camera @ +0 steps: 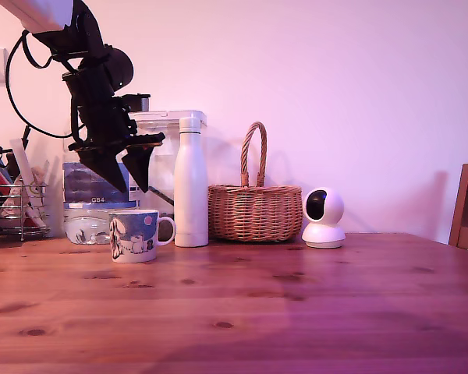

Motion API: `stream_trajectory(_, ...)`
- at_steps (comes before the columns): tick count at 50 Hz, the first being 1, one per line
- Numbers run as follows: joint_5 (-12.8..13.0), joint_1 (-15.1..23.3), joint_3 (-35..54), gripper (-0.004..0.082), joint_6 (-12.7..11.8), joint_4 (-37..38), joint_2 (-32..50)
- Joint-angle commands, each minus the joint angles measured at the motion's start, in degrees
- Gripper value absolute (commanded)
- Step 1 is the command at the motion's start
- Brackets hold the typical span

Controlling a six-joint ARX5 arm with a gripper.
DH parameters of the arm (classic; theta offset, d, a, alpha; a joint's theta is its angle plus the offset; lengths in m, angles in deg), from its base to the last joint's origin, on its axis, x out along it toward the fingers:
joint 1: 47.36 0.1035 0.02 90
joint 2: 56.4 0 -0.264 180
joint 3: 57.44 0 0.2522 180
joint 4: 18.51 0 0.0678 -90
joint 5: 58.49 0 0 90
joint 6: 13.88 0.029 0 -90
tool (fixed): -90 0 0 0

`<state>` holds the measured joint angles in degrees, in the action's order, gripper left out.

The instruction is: Pick up the coffee capsules from the table one by one and drop them inside the nearest coffee cup

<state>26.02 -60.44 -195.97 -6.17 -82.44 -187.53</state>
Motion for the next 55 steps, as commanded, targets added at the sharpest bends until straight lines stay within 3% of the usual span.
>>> stream_trajectory(1,-0.02,0.2,-0.04,0.004,0.28,1.05,0.83)
stream_trajectory(6,-0.02,0.22,-0.04,-0.0001,0.33,1.55,2.54)
stream_trajectory(22,0.0,0.22,0.5,-0.0001,0.33,3.45,7.98)
stream_trajectory(31,0.02,0.22,5.57,-0.0001,0.31,7.54,13.27)
stream_trajectory(52,-0.09,1.92,39.28,-0.0001,-0.48,29.24,36.3)
stream_trajectory(55,-0.46,2.29,44.83,-0.0001,-1.77,32.61,40.09)
